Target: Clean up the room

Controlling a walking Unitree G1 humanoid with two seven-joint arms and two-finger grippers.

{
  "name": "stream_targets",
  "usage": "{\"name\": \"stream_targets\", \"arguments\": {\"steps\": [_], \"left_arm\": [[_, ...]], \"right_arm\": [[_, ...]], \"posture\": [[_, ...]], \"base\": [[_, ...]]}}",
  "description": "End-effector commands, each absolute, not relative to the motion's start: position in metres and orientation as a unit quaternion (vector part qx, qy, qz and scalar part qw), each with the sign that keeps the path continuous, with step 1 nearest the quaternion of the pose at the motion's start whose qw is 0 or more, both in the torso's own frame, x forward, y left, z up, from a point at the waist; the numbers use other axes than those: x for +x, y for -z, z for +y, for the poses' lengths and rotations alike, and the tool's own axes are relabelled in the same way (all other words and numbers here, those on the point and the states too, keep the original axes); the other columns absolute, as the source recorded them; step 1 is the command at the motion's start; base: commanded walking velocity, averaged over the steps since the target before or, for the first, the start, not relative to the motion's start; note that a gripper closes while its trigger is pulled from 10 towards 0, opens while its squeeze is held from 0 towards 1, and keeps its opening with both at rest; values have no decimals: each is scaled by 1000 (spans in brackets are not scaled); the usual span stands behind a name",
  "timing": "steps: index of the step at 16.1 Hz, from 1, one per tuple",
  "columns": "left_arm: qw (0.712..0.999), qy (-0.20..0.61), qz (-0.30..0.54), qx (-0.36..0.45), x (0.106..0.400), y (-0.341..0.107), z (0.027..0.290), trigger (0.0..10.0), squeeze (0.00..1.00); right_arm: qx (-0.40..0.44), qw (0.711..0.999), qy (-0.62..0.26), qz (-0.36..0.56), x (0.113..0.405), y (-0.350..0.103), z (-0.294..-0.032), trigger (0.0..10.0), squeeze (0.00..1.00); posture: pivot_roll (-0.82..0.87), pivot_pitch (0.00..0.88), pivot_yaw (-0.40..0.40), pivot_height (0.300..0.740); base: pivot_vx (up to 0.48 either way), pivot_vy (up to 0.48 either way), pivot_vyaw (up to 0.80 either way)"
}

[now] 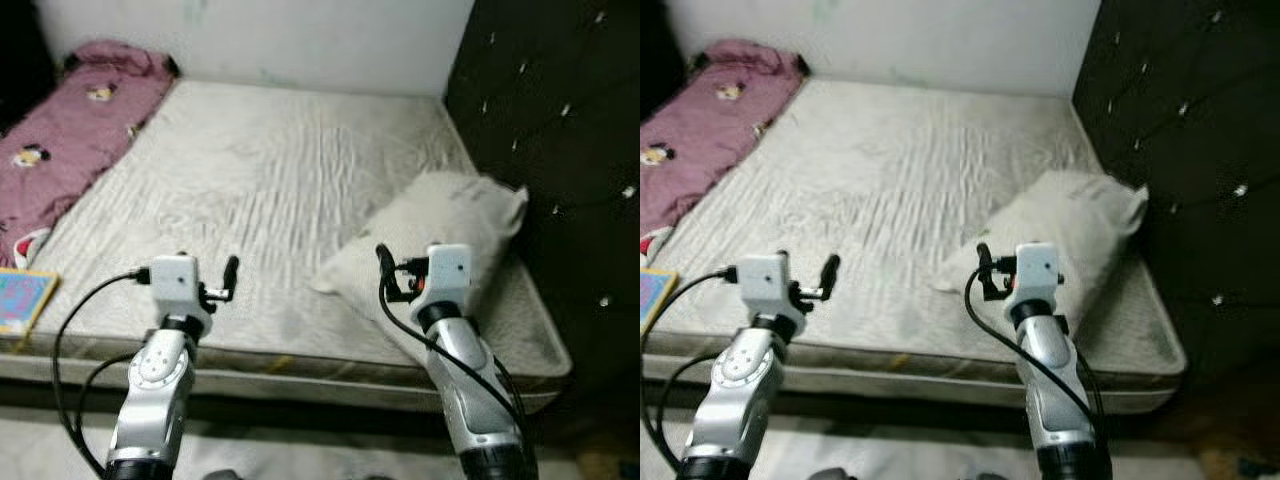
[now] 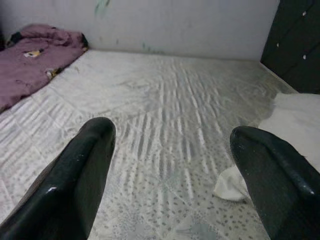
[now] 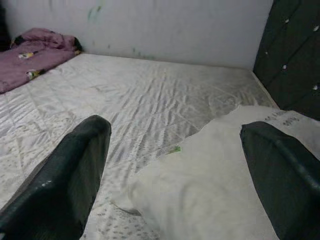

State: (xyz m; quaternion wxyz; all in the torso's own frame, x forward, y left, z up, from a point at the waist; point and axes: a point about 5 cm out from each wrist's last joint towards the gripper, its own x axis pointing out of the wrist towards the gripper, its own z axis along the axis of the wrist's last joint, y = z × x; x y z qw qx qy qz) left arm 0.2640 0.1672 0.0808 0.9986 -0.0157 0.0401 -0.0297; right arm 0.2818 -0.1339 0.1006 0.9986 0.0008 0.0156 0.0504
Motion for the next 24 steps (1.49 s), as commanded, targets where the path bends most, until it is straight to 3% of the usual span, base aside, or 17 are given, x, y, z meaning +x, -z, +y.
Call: {"name": "stream_targets", "arguments": {"steps": [1, 11, 24], "left_arm": [[998, 41, 36, -20, 266, -84, 160, 10000, 0], [997, 67, 19, -44, 264, -88, 155, 10000, 0], [996, 73, 21, -43, 264, -88, 155, 10000, 0]], "right_arm": [[-6, 999, -39, 18, 281, -100, -142, 10000, 0], [-5, 999, -39, 19, 282, -100, -141, 10000, 0], [-11, 999, -44, 13, 282, -101, -139, 10000, 0]], "posture": [[21, 0, -21, 740], [22, 0, -18, 740], [22, 0, -17, 740]], "base": [[0, -296, 0], [0, -30, 0], [289, 0, 0]]}}
